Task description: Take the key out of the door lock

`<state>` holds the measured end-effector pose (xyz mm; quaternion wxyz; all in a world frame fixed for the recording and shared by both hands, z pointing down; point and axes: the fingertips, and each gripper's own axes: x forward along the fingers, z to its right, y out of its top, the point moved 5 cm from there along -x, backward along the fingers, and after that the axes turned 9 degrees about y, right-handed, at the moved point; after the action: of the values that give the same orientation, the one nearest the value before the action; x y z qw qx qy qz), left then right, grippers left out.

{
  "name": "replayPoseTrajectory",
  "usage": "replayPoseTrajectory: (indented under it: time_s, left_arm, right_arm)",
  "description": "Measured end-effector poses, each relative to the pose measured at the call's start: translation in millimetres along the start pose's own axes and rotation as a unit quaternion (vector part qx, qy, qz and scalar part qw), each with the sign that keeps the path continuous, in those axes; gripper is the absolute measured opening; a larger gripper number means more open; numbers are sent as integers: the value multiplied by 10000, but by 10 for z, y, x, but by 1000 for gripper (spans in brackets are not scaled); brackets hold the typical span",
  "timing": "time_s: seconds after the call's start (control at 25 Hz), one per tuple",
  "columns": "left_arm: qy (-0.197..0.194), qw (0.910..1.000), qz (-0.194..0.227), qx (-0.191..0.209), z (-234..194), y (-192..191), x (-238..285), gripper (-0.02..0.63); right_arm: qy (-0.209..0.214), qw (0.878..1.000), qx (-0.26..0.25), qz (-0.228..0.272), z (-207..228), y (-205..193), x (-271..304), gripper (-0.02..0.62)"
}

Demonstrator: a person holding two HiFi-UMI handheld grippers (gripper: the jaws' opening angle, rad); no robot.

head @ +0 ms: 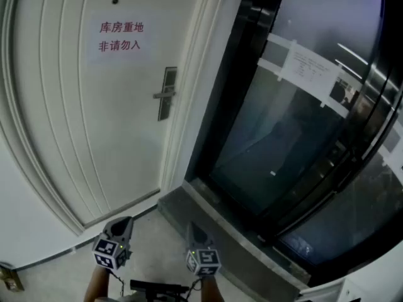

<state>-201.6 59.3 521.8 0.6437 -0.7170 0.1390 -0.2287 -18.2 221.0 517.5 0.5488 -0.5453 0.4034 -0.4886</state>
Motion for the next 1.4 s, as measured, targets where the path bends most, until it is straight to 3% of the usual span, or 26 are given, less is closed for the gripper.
replayPoseTrajectory:
  time_s: [0.28, 0.6, 0.96, 1.4]
  left_arm:
    - [1, 10000, 8, -12, 93, 4, 33, 8]
    - [-6, 10000, -5, 14, 225, -7, 125, 7]
    - [6, 10000, 43, -17, 566, -57, 357, 6]
    - [-4, 9999, -27, 97, 683, -70, 750, 8]
  right_arm:
    - [74, 9999, -104, -26, 75, -32, -15, 5]
    - [77, 9999, 135, 28, 199, -6, -63, 6]
    - [183, 9998, 116, -16, 525, -64, -199, 8]
    - [292, 9994, 177, -50, 810, -142, -16, 7]
